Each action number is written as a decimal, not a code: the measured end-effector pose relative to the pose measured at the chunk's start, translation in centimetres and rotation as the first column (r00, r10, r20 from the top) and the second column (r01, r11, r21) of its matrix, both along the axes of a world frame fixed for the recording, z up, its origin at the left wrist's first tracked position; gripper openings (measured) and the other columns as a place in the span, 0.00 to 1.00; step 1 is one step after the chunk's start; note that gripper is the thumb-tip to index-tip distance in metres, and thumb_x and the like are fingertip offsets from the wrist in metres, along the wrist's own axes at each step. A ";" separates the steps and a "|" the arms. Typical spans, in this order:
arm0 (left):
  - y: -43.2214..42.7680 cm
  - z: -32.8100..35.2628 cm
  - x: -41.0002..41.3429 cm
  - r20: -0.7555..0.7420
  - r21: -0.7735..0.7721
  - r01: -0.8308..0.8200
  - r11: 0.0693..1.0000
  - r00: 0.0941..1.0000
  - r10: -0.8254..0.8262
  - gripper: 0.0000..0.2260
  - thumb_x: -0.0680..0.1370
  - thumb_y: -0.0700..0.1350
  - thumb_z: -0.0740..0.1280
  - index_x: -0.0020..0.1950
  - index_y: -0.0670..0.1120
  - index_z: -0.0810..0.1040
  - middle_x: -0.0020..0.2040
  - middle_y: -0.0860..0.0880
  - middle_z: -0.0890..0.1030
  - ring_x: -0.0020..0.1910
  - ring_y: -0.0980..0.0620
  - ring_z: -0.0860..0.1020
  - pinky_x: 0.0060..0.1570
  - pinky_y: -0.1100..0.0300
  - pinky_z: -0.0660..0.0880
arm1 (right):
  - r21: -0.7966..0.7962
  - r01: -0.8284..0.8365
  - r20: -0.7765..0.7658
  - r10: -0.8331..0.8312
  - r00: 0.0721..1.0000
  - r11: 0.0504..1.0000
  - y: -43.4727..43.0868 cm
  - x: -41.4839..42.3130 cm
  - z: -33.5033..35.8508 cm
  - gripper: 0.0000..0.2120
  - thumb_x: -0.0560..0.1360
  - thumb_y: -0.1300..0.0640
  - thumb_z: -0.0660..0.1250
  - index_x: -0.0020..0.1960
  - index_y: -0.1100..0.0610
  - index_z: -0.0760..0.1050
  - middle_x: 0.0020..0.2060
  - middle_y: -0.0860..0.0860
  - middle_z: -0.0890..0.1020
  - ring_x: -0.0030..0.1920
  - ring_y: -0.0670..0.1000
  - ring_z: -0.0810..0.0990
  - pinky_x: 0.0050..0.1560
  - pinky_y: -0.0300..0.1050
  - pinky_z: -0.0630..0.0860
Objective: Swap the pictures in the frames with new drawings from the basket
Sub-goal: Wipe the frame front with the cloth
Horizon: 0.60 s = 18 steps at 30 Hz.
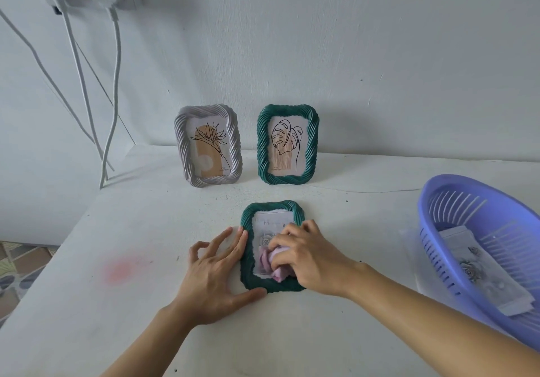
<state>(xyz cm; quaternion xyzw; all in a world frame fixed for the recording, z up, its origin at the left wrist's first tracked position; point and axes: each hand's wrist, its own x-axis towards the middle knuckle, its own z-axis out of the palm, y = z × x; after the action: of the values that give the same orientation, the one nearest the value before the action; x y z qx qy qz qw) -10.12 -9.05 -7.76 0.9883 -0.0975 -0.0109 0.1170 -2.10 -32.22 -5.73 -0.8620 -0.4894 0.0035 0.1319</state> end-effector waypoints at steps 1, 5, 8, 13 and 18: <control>0.0 0.1 0.0 0.001 -0.004 0.000 1.000 1.000 0.000 0.48 0.69 0.81 0.51 0.81 0.56 0.45 0.80 0.62 0.51 0.79 0.60 0.45 0.72 0.52 0.48 | -0.001 0.016 0.003 -0.016 1.000 1.000 -0.7 0.0 0.1 0.09 0.78 0.55 0.62 0.44 0.46 0.80 0.53 0.39 0.77 0.53 0.48 0.68 0.50 0.52 0.64; -0.1 0.2 -0.1 -0.005 -0.061 -0.020 0.998 1.000 0.020 0.48 0.68 0.81 0.54 0.81 0.58 0.48 0.80 0.63 0.51 0.79 0.61 0.46 0.72 0.54 0.46 | 0.170 0.147 -0.066 -0.138 0.988 0.974 -3.1 -0.4 -0.4 0.11 0.77 0.55 0.60 0.45 0.45 0.81 0.53 0.38 0.78 0.52 0.45 0.73 0.51 0.53 0.70; 0.0 0.8 0.0 -0.049 -0.065 -0.026 0.998 0.999 0.023 0.49 0.67 0.82 0.53 0.81 0.59 0.46 0.80 0.63 0.47 0.79 0.63 0.43 0.74 0.55 0.45 | 0.451 0.425 -0.459 -0.205 0.865 0.785 -3.0 -0.5 -0.3 0.11 0.76 0.61 0.67 0.49 0.47 0.84 0.53 0.42 0.79 0.55 0.46 0.78 0.53 0.46 0.75; -0.3 3.0 1.0 -0.113 -0.245 -0.148 0.958 0.986 0.123 0.34 0.73 0.76 0.55 0.76 0.63 0.64 0.78 0.60 0.60 0.78 0.59 0.56 0.74 0.48 0.58 | 0.573 0.689 -0.712 -0.146 0.687 0.444 -1.7 0.1 3.1 0.08 0.76 0.65 0.71 0.50 0.54 0.84 0.51 0.46 0.84 0.54 0.46 0.82 0.53 0.38 0.77; -3.3 6.2 2.0 -0.125 -0.680 -0.200 0.706 0.980 0.158 0.17 0.76 0.64 0.64 0.61 0.58 0.80 0.58 0.60 0.81 0.58 0.62 0.78 0.53 0.63 0.76 | 0.562 0.737 -0.764 -0.104 0.636 0.376 -0.2 -0.6 3.8 0.12 0.72 0.60 0.76 0.54 0.50 0.83 0.53 0.45 0.84 0.53 0.44 0.82 0.47 0.36 0.77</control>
<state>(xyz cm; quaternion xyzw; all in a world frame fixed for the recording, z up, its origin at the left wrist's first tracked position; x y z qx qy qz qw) -8.08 -12.31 -1.54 0.8780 0.0052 0.0092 0.4786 -2.65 -32.40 -1.89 -0.7273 -0.0945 0.0091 0.6797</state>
